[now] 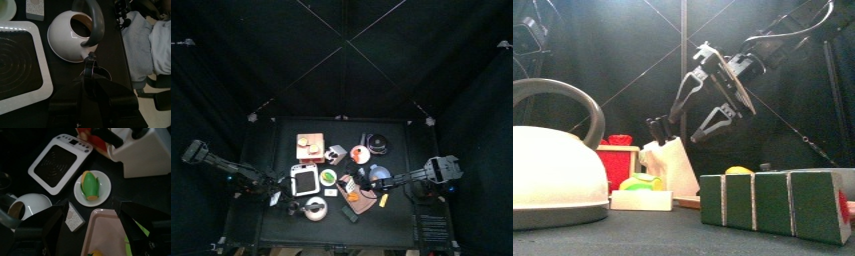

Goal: Place cookie cutter to left of kettle

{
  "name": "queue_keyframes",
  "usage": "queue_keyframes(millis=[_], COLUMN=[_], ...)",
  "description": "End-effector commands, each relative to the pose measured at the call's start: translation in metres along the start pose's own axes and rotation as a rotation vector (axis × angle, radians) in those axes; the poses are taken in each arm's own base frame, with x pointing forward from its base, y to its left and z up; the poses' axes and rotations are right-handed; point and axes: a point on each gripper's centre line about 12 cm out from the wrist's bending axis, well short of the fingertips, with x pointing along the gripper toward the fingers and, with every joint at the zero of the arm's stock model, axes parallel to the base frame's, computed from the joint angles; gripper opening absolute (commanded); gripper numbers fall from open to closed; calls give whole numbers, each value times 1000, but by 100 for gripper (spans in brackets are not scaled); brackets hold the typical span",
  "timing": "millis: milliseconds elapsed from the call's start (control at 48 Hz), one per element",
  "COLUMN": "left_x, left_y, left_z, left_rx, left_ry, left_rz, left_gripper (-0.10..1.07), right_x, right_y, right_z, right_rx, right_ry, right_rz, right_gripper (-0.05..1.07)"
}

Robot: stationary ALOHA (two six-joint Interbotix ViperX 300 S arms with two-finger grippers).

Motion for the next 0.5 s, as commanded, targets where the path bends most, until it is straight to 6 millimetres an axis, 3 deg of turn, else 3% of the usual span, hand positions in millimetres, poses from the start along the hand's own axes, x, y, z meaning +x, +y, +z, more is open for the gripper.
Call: queue_keyframes(millis=[0,208,479], left_x=[6,13,17], left_y=[-6,-10,-1], left_z=[5,0,-15], left_rx=[6,-11,-35], left_ry=[-14,-16,21], left_rz=[-11,-24,2], left_gripper=[61,61,63], right_x=[-23,-46,-48], right_y=[5,-2,-9], right_z=[23,29,25], right_rx=[-23,-71,-79], right_ry=[-70,-115,-118], right_rz=[54,84,65], right_gripper=[99,99,99])
